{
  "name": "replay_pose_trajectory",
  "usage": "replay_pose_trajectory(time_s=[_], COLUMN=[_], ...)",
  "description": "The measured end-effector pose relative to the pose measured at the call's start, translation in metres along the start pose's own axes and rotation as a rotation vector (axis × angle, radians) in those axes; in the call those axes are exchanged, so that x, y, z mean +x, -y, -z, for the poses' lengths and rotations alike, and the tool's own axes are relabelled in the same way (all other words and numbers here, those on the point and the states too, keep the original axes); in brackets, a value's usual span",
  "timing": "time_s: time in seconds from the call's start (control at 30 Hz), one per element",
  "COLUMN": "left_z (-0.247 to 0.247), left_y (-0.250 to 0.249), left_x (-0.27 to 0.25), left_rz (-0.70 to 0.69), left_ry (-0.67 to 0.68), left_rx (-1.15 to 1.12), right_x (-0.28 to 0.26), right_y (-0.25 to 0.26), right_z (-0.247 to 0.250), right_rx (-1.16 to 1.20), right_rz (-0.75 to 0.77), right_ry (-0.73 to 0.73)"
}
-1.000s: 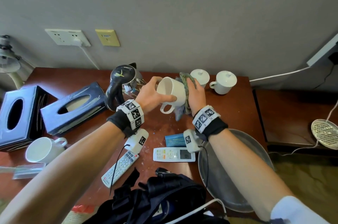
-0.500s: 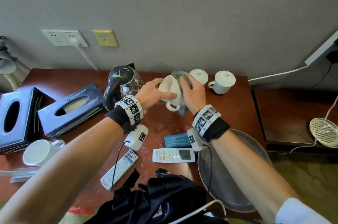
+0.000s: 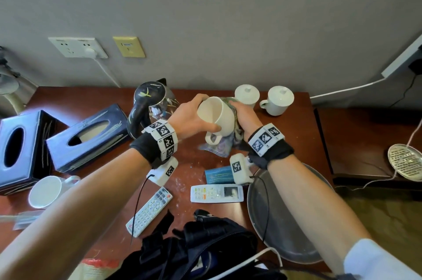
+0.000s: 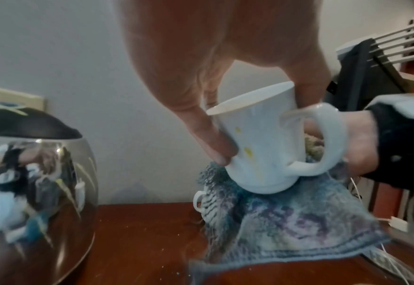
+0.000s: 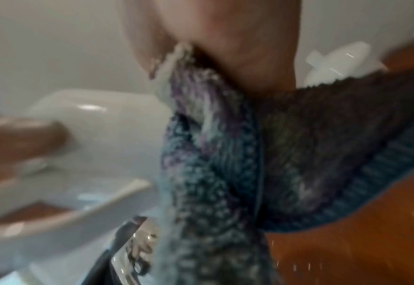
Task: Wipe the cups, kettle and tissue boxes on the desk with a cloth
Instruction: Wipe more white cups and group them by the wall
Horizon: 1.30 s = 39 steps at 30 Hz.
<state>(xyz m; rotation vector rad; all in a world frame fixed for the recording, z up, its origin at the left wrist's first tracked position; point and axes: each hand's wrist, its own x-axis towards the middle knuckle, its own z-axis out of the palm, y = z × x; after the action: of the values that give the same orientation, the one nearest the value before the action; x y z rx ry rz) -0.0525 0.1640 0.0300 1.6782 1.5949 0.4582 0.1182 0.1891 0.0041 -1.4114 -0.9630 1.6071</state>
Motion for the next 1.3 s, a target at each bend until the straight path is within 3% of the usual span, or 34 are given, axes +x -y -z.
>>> replay_pose_trajectory(time_s=[0.1, 0.17, 0.23, 0.3, 0.4, 0.47, 0.53, 0.67, 0.77, 0.87, 0.93, 1.07, 1.13, 1.2, 1.3], left_z=[0.001, 0.001, -0.001, -0.003, -0.004, -0.003, -0.002, 0.003, 0.003, 0.001, -0.001, -0.001, 0.0, 0.001, 0.0], left_y=[0.002, 0.0, 0.001, 0.003, 0.003, 0.001, 0.0, 0.005, 0.004, 0.003, 0.006, 0.011, 0.009, 0.005, 0.001], left_x=[0.002, 0.003, 0.003, 0.003, -0.001, -0.004, -0.006, 0.0, 0.005, 0.009, 0.01, 0.011, 0.008, 0.004, 0.0], left_rz=[0.074, 0.109, 0.112, 0.103, 0.036, -0.019, -0.046, 0.037, 0.097, 0.14, 0.164, 0.134, 0.089, 0.044, -0.038], left_ry=[-0.006, -0.019, -0.032, -0.039, -0.044, -0.024, 0.02, 0.117, 0.162, 0.117, 0.102, 0.094, 0.074, 0.039, -0.039], left_rx=[-0.09, -0.19, -0.28, -0.293, -0.158, -0.111, -0.102, 0.043, -0.093, -0.226, -0.308, -0.385, -0.368, -0.289, -0.042], right_x=[-0.008, -0.015, -0.018, -0.019, -0.008, 0.002, 0.008, 0.013, 0.007, -0.006, -0.013, -0.022, -0.022, -0.022, -0.01], right_y=[0.0, -0.003, -0.006, -0.003, 0.002, 0.001, -0.004, -0.016, -0.019, -0.018, -0.021, -0.029, -0.023, -0.015, -0.006], right_z=[-0.004, -0.011, -0.013, -0.01, -0.001, 0.003, 0.004, 0.004, -0.002, -0.007, -0.009, -0.005, -0.001, 0.0, 0.0], right_rx=[-0.28, -0.36, -0.428, -0.397, -0.196, -0.032, 0.016, -0.124, -0.19, -0.278, -0.327, -0.626, -0.64, -0.553, -0.25], right_rz=[0.26, 0.515, 0.66, 0.578, 0.282, 0.104, 0.022, 0.063, 0.121, 0.194, 0.323, 0.823, 0.9, 0.79, 0.42], right_ry=[-0.073, -0.061, -0.037, -0.033, -0.103, -0.074, -0.062, -0.195, -0.226, -0.267, -0.25, -0.18, -0.149, -0.116, -0.165])
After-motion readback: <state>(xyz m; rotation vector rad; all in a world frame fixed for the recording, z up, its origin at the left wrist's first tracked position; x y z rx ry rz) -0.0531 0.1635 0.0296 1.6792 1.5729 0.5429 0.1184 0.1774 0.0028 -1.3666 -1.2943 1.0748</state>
